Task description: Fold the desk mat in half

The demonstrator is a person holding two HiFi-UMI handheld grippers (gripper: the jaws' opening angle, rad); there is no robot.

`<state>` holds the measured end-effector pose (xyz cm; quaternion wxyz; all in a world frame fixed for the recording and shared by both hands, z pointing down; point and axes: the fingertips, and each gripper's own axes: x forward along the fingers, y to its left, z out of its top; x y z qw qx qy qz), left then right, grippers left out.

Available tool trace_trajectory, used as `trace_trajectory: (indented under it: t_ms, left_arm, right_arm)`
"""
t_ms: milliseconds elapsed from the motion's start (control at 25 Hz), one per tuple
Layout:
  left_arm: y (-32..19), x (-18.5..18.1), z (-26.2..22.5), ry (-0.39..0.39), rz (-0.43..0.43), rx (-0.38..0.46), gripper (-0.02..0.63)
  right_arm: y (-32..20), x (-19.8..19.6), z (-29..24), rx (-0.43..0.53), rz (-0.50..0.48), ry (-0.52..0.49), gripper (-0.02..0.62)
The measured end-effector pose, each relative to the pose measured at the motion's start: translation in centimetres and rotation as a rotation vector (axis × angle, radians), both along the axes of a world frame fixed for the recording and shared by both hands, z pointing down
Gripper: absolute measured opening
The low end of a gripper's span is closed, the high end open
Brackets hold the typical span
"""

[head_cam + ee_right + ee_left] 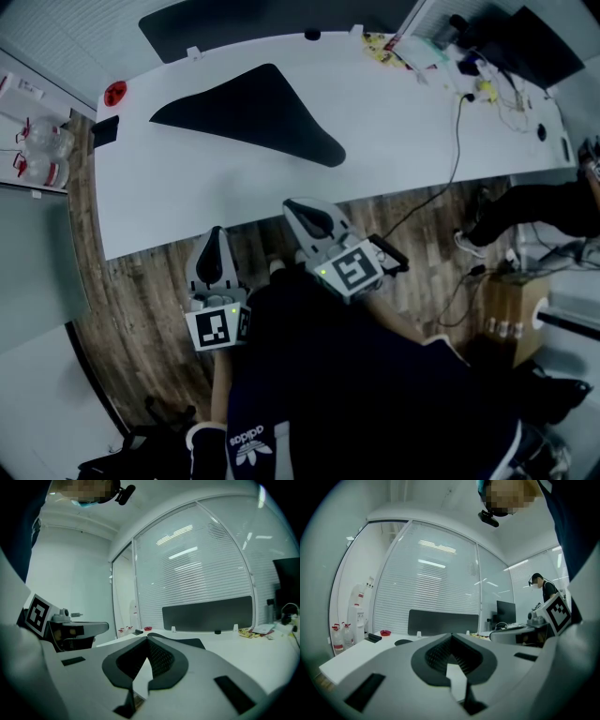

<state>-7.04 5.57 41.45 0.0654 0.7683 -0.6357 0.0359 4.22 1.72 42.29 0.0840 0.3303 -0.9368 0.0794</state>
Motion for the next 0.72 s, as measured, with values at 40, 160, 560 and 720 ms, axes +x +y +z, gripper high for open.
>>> trace_trajectory:
  t_ms: [40, 160, 560, 720]
  left_arm:
    - [0.01, -0.09, -0.01, 0.001, -0.002, 0.000, 0.003]
    - [-0.02, -0.16, -0.29, 0.006, -0.002, 0.007, 0.003]
    - [0.14, -0.42, -0.31, 0.016, 0.002, 0.013, 0.003]
    - [0.19, -0.65, -0.17, 0.018, -0.005, 0.000, 0.003]
  right_arm:
    - [0.03, -0.05, 0.00, -0.002, -0.001, 0.001, 0.003]
    - [0.21, -0.18, 0.01, -0.002, -0.003, 0.002, 0.003]
    - [0.46, -0.39, -0.03, 0.000, 0.004, 0.003, 0.003]
    - [0.48, -0.55, 0.05, 0.009, -0.001, 0.010, 0.003]
